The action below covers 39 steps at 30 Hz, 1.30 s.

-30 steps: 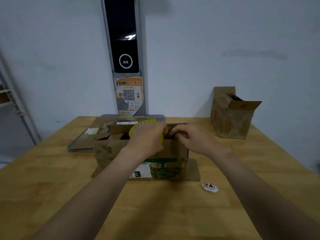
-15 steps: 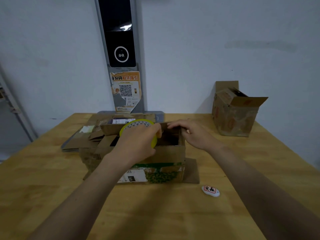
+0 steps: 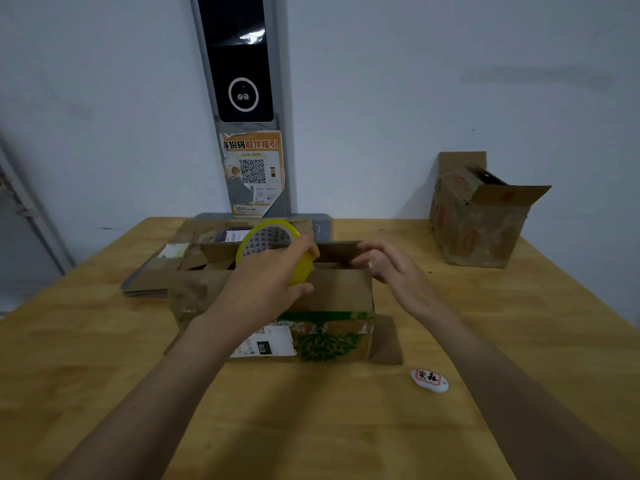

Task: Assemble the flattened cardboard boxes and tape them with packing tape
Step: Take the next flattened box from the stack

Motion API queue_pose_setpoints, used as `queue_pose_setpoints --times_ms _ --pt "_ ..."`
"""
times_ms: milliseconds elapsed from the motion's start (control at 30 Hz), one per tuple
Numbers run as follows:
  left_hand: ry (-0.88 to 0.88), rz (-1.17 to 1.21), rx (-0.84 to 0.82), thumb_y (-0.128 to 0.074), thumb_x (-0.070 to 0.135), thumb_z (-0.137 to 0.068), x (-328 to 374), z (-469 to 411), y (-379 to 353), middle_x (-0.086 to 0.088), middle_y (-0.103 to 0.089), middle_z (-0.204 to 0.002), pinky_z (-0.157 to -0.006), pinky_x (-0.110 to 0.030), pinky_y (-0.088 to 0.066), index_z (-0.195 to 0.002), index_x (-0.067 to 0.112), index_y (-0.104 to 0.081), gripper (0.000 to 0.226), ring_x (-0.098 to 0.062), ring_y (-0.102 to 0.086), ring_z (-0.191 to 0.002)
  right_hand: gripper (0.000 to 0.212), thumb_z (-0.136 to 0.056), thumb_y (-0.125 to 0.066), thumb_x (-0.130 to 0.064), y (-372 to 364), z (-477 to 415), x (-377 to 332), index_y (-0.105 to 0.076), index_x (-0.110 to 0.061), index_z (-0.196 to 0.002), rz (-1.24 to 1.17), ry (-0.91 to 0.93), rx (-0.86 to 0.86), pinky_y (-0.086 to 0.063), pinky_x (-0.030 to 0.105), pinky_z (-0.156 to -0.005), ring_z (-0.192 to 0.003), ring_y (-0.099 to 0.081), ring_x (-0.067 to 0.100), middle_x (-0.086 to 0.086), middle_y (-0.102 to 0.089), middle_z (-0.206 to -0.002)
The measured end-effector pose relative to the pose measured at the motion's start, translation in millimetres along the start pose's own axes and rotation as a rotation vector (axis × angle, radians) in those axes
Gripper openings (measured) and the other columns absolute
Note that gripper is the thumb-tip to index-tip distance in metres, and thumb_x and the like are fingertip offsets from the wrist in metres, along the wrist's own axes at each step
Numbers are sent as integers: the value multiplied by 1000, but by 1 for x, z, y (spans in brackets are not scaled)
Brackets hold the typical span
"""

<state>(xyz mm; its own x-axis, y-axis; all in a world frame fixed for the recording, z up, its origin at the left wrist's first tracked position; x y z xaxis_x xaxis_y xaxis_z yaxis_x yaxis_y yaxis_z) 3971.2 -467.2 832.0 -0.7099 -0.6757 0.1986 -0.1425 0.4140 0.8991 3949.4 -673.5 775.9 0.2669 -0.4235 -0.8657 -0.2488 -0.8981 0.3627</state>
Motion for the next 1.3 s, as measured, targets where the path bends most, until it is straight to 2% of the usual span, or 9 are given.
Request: queue_pose_setpoints --times_ms 100,233,333,400,500,833,1000,1200,1300 --pt "8 20 -53 -68 43 -95 -5 5 -13 11 -68 -114 -67 -35 -55 -120 50 -32 45 -15 -64 -94 72 -89 -75 -40 -15 3 -7 -31 -50 -145 265 28 24 -51 29 -96 -111 -59 7 -13 -45 -134" --pt "63 60 11 -69 36 -95 -29 17 -5 18 -67 -115 -69 -32 -53 -120 49 -33 45 -11 -65 -99 102 -86 -75 -38 -23 3 -13 -1 -48 -156 573 41 57 -20 42 -116 -146 -10 18 -16 -7 -157" --pt "180 20 123 -69 34 -95 -61 28 13 10 -68 -112 -73 -41 -59 -126 42 -37 45 -17 -66 -97 79 -88 -66 -39 -32 -3 -22 -24 -43 -154 760 60 4 -22 47 -114 -144 -15 20 -8 -32 -156" --pt "234 -6 229 -71 31 -94 -80 33 29 4 -68 -105 -68 -40 -56 -127 37 -39 46 -23 -66 -92 47 -94 -59 -34 -44 -4 -26 -53 -40 -140 817 88 -62 -33 44 -106 -133 -31 21 -12 -54 -130" --pt "292 -55 288 -73 27 -93 -101 38 37 2 -63 -97 -62 -35 -44 -125 32 -43 43 -23 -61 -86 29 -100 -53 -29 -56 -2 -19 -69 -35 -124 782 44 -93 -44 36 -84 -116 -42 16 -16 -49 -106" --pt "426 -201 -85 -69 26 -96 -130 18 -6 -9 -66 -105 -66 -38 -51 -120 25 -44 34 -30 -65 -92 32 -105 -47 -24 -52 9 -7 -70 -34 -125 751 -45 15 -35 28 -85 -115 -42 15 -9 -55 -116" --pt "447 -179 -203 -70 25 -96 -137 5 -11 -8 -64 -106 -66 -34 -47 -113 24 -42 33 -24 -59 -87 31 -106 -48 -26 -41 15 -1 -70 -38 -124 689 -97 12 -47 37 -91 -113 -54 22 -8 -56 -123" --pt "390 -102 -200 -73 29 -93 -96 -6 -15 -5 -63 -109 -64 -32 -38 -109 28 -44 33 -22 -52 -88 34 -105 -44 -15 -6 29 -1 -72 -24 -121 745 -159 104 -49 38 -85 -107 -59 28 1 -56 -122" --pt "319 -130 -147 -73 31 -93 -56 -5 -29 -4 -65 -110 -59 -32 -37 -113 29 -46 34 -20 -52 -83 24 -105 -47 -32 17 40 1 -67 -22 -113 838 -219 151 -51 42 -79 -97 -59 30 1 -53 -118"
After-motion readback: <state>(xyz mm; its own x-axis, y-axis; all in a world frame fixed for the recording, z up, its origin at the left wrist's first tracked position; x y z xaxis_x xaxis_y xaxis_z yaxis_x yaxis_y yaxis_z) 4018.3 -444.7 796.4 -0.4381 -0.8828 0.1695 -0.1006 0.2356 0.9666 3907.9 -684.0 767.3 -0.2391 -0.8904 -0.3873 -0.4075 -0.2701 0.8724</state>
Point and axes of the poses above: each hand's wrist, its own z-axis away from the middle knuckle, its own y-axis out of the back of the hand, x = y × z, the point moved 10 cm from there along -z, towards the middle knuckle
